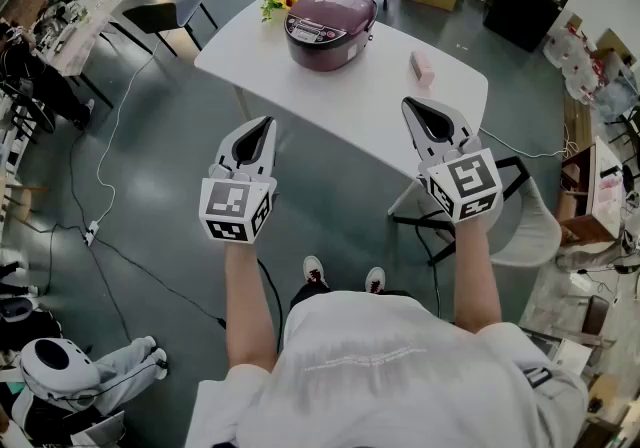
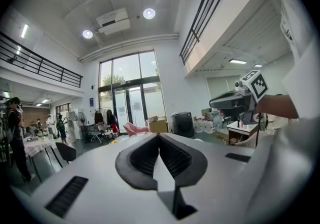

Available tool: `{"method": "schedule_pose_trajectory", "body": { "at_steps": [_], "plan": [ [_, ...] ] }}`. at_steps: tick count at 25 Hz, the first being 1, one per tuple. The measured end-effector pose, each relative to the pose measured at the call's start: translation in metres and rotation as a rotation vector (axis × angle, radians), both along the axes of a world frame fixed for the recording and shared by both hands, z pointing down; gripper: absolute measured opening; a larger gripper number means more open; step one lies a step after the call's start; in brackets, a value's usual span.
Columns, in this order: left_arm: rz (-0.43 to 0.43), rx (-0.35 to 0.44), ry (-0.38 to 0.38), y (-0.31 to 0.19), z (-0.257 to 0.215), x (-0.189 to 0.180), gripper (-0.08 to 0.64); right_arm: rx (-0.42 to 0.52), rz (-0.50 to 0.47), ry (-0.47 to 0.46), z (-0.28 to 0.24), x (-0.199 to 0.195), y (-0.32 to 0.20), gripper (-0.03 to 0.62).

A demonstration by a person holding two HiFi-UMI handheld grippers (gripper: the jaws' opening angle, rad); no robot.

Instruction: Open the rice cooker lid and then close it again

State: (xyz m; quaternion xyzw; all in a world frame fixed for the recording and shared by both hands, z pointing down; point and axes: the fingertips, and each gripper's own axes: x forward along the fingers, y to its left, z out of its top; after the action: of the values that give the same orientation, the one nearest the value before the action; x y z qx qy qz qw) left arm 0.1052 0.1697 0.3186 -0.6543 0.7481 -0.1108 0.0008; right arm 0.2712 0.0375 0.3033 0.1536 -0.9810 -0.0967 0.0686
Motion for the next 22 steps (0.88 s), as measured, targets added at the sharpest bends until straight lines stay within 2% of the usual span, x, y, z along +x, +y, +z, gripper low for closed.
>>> {"method": "schedule_pose_trajectory", "body": {
  "at_steps": [3,5,9,16,22],
  "plan": [
    [0.012,0.093,0.016,-0.007,-0.015,0.018,0.016,0.031,-0.009,0.003,-0.007,0.015,-0.01,0.026],
    [0.03,0.109,0.015,-0.009,-0.017,0.03,0.015,0.037,-0.004,-0.001,-0.007,0.024,-0.011,0.026],
    [0.026,0.052,-0.017,-0.006,-0.01,0.041,0.016,0.024,0.018,-0.01,-0.003,0.039,-0.004,0.026],
    [0.066,0.004,-0.031,0.002,0.0,0.052,0.017,-0.005,0.034,-0.025,0.002,0.048,0.01,0.026],
    [0.08,-0.018,-0.018,0.017,0.01,0.045,0.017,-0.018,-0.016,-0.015,0.003,0.037,0.034,0.025]
  ]
}}
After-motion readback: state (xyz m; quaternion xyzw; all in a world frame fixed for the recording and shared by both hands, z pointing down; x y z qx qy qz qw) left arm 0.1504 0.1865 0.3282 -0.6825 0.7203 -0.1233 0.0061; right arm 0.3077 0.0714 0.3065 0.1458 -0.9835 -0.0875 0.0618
